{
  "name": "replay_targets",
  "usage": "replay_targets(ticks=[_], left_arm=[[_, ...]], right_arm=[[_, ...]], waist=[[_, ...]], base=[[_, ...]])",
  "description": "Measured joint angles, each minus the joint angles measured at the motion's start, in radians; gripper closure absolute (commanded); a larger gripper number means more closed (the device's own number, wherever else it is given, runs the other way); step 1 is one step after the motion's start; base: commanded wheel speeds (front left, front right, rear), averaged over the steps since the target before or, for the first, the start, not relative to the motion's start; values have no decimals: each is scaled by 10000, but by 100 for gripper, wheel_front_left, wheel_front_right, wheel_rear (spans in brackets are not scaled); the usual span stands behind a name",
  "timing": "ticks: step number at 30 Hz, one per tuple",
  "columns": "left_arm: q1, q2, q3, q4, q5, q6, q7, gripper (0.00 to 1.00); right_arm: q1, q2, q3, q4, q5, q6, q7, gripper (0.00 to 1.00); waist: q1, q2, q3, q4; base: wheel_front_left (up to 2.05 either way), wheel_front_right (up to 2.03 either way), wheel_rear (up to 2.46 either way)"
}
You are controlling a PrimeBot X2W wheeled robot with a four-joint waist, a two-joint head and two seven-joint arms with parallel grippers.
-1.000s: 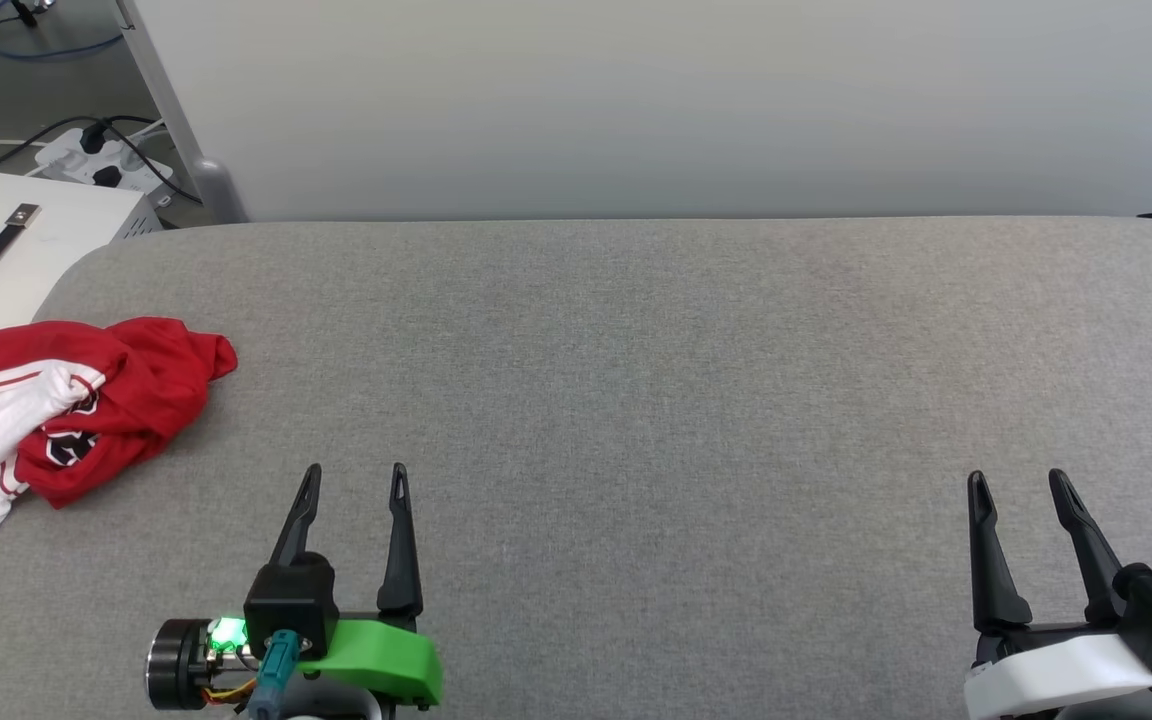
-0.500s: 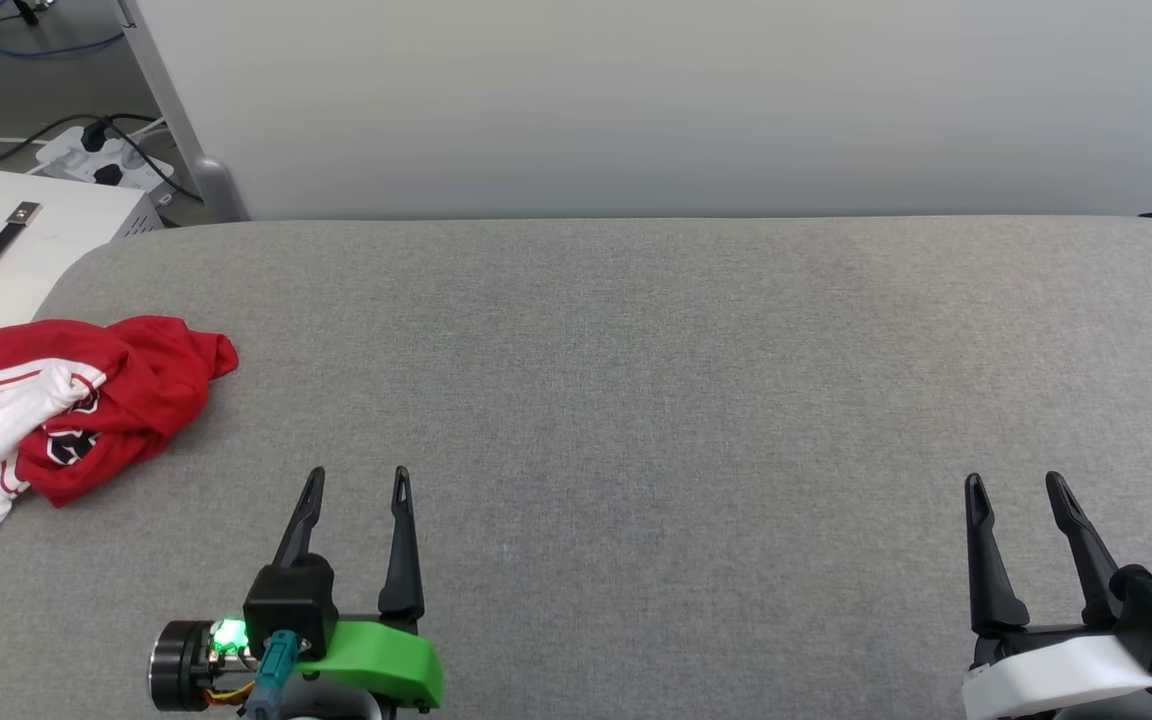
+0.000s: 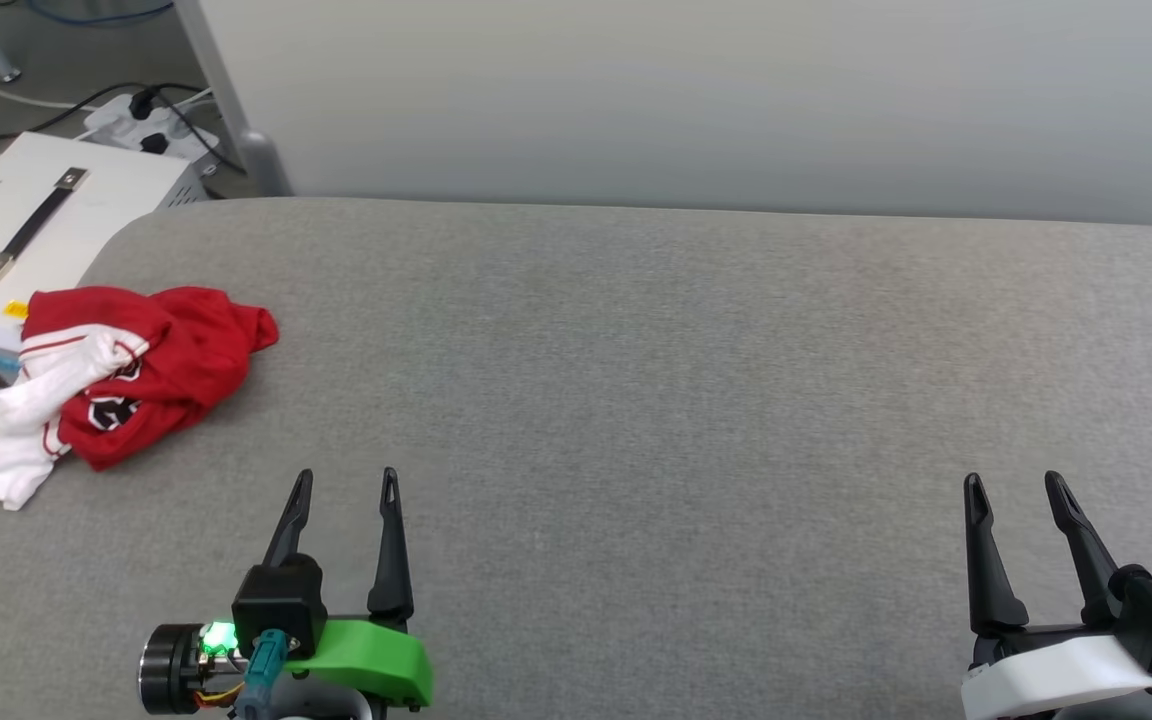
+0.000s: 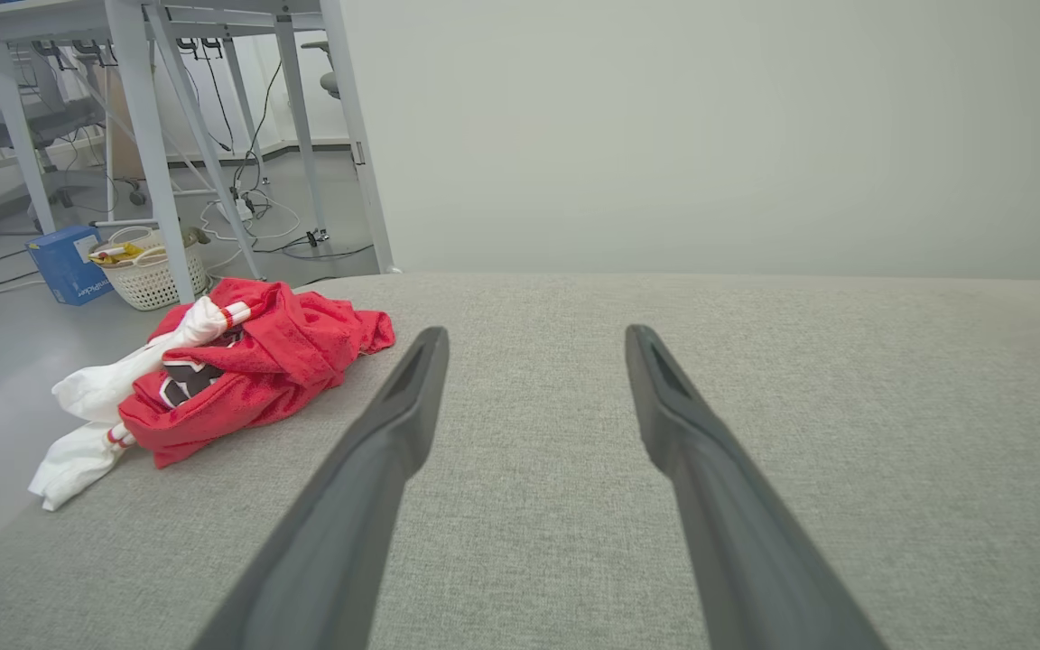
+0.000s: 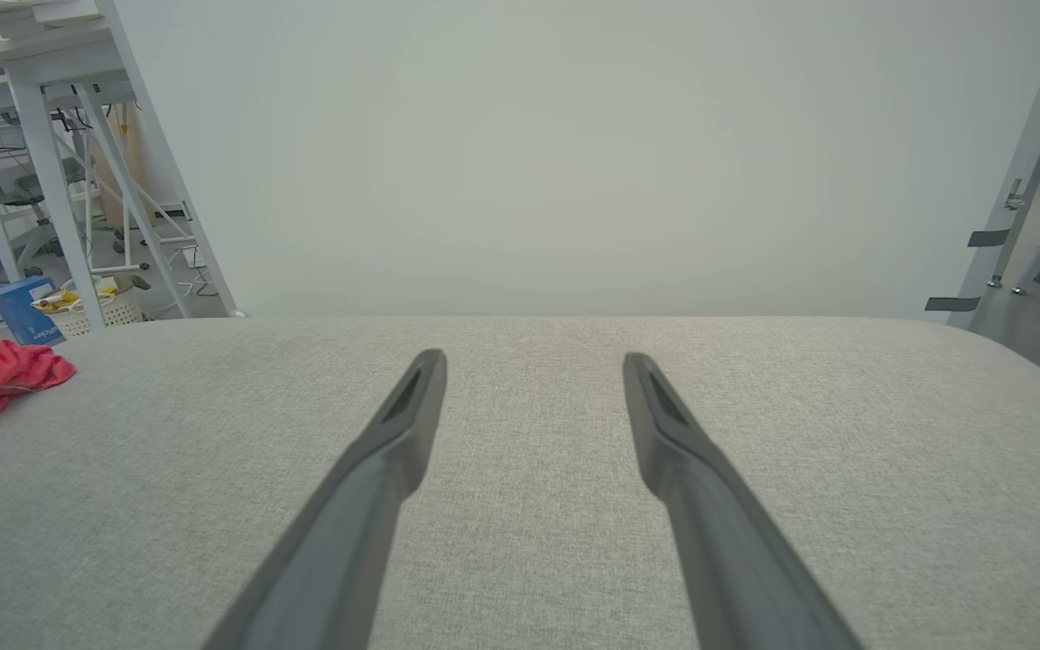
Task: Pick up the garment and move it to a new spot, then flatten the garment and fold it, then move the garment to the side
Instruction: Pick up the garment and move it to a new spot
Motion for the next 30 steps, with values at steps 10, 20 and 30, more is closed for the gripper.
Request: replay_targets(ticks=[10,20,30], left_arm=[[-72,-2,182,6,-284,13,-2,0],[-331,-10,378,12,-449,50,-2,0],[-343,-8,487,10,-663,234,-2,0]], right_arm=[[-8,4,92,-46,-15,0,-8,0],[-68,6,257,-82,-213,0,-8,0],[-187,10,397,-109,-504,0,-8,0]], waist=[[0,0,206,1059],[0,0,461,2452],[0,0,652,3897]], base=[[0,0,0],[0,0,0],[0,0,0]])
